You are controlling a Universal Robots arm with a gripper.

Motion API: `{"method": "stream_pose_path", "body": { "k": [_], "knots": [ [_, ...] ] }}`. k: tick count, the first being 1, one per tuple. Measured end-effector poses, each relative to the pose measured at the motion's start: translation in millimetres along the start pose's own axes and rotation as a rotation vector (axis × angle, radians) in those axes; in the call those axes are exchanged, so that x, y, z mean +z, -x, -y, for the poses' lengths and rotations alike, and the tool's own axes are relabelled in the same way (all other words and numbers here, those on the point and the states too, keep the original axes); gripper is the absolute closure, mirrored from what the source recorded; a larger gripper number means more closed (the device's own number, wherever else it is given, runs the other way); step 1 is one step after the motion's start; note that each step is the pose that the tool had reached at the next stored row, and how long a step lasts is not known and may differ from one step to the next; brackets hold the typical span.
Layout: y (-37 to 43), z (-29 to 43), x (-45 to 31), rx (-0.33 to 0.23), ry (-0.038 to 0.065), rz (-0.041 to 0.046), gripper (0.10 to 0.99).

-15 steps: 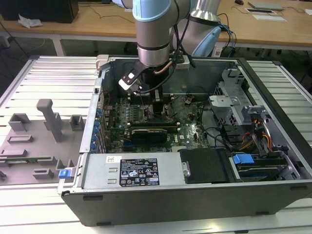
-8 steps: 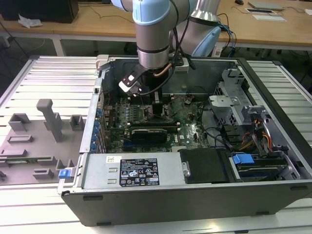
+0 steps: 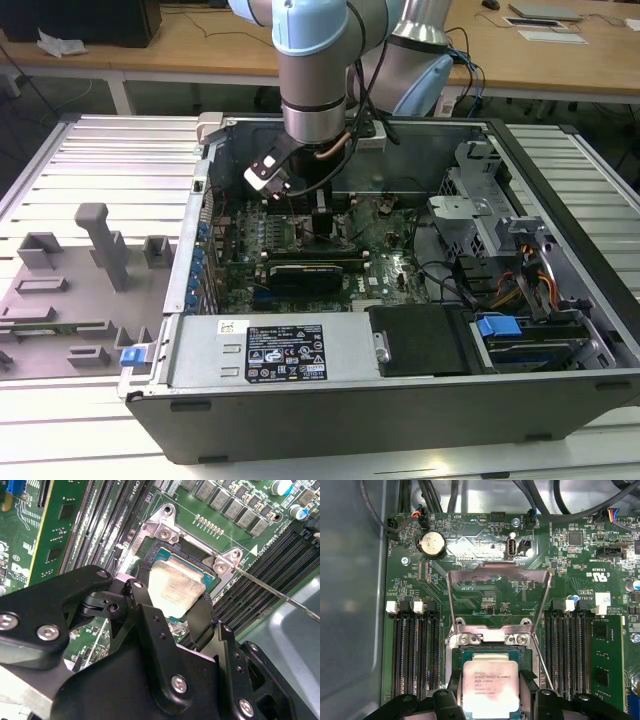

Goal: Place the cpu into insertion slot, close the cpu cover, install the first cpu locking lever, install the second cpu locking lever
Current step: 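Place the cpu into insertion slot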

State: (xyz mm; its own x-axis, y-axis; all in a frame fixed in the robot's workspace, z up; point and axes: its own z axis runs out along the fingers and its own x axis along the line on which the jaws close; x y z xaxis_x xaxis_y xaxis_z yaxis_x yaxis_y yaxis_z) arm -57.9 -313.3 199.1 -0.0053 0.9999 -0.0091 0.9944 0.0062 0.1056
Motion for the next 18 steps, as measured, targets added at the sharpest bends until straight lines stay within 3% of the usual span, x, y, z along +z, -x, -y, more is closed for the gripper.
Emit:
{"method": "stream_pose_path", "body": {
  "k": [4,6,8,10,13,14,15,18],
  "knots": [
    [-0.1,0.0,0.1,0.000,0.000,-0.0001,0.545],
    [-0.1,0.0,0.1,0.000,0.000,-0.0001,0.471],
    [-0.1,0.0,0.1,0.000,0.000,0.0000,0.471],
    [0.0,0.0,-0.7,0.000,0.000,0.0037,0.471],
    [-0.1,-0.1,-1.6,-0.001,0.000,0.0152,0.471],
    [-0.1,-0.2,-1.6,-0.003,0.000,0.0328,0.471],
    [-0.2,-0.2,-1.5,-0.004,-0.001,0.0420,0.471],
    [-0.5,-0.2,-2.1,-0.004,-0.001,0.0427,0.471]
  ]
}}
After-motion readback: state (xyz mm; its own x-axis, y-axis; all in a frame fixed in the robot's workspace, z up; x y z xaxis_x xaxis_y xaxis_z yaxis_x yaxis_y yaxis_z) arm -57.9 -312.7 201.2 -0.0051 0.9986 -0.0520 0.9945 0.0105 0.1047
